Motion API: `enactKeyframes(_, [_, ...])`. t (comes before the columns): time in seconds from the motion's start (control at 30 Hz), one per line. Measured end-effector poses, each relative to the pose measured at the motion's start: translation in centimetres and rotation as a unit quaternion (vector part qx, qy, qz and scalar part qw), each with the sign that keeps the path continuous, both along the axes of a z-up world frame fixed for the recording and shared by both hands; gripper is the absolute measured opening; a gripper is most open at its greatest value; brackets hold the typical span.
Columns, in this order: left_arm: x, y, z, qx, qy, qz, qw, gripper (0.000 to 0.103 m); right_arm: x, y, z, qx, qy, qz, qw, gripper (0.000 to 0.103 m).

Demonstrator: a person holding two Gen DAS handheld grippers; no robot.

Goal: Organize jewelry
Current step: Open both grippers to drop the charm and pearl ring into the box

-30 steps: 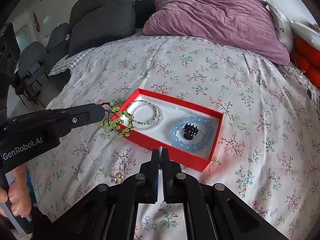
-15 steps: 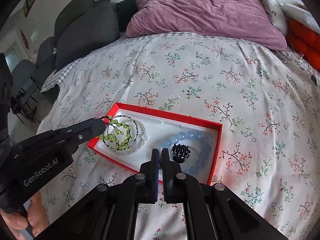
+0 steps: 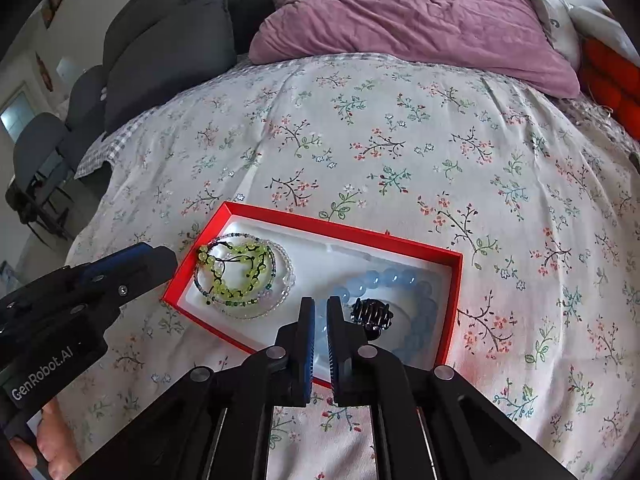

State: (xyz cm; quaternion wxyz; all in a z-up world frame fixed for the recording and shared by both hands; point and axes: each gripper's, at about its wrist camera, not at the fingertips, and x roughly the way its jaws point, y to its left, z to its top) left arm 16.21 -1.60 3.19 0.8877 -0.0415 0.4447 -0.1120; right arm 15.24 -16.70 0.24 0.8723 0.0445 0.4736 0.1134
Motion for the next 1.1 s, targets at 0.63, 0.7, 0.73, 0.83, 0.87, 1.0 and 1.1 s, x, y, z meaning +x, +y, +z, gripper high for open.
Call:
enactKeyframes(0.63, [-1.5, 2.1, 0.3, 0.026, 0.002, 0.007, 0.9996, 0.064, -2.5, 0.4, 2.2, -0.057, -0.035, 0.019, 0.998, 0.063])
enactKeyframes(0.7, [-1.7, 2.3, 0.2, 0.029, 0.005, 0.008, 0.9995, 0.068, -2.9, 0.5, 2.6, -0.06, -0.039, 0.023, 0.997, 0.063])
enactKeyframes(0.73, [-1.8, 2.4, 0.2, 0.029, 0.006, 0.007, 0.9995, 0.071, -3.2, 0.5, 2.7, -0.062, -0.041, 0.025, 0.997, 0.063])
enactKeyframes(0.83, [-2.3, 2.7, 0.1, 0.032, 0.01, 0.005, 0.9994, 0.08, -3.9, 0.6, 2.9, -0.071, -0.043, 0.031, 0.996, 0.068])
enactKeyframes(0.87, [-2.5, 2.7, 0.1, 0.033, 0.011, 0.003, 0.9994, 0.081, -4.1, 0.7, 2.9, -0.073, -0.044, 0.034, 0.996, 0.069])
enactKeyframes(1.0, [-3.2, 3.0, -0.3, 0.046, 0.02, -0.004, 0.9987, 0.082, -5.1, 0.6, 2.9, -0.078, -0.039, 0.038, 0.995, 0.071])
enactKeyframes(1.1, [-3.9, 3.3, -0.6, 0.055, 0.026, -0.009, 0.9981, 0.084, -5.8, 0.3, 2.7, -0.075, -0.029, 0.036, 0.996, 0.072])
